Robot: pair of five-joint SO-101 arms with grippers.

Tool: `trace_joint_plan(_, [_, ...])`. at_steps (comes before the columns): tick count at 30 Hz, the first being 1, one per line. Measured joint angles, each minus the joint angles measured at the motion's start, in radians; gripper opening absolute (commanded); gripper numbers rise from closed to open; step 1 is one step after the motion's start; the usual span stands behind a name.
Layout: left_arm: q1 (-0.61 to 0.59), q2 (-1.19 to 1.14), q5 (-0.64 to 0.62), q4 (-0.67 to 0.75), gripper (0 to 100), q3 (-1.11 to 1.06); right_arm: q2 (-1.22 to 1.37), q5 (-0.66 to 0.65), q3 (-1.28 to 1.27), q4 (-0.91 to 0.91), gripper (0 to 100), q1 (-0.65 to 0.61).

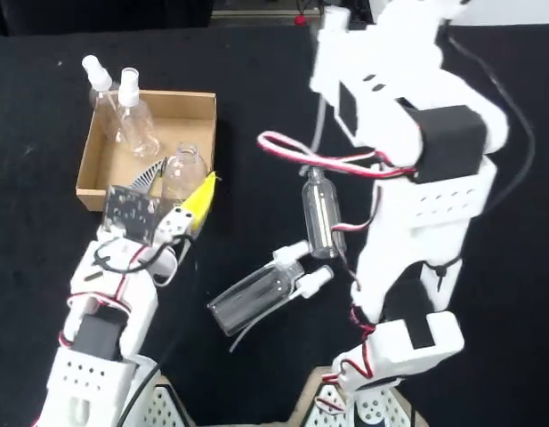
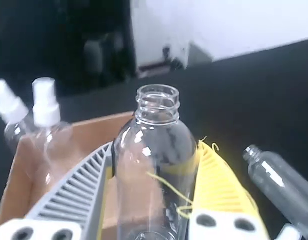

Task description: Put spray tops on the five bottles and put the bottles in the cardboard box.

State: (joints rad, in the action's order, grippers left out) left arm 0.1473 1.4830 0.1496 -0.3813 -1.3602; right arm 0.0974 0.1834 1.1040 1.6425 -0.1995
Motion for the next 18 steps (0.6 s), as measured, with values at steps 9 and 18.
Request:
trace_joint_plan(9, [0.02,0.16,0.0,0.071,11,-0.169,0.0,0.11,0.0,-0.14,1.1,-0.141])
trace_joint_plan(18, [0.018,0.31,-0.095,0.071,11,-0.278,0.0,0.114,0.0,-0.152,1.1,-0.216])
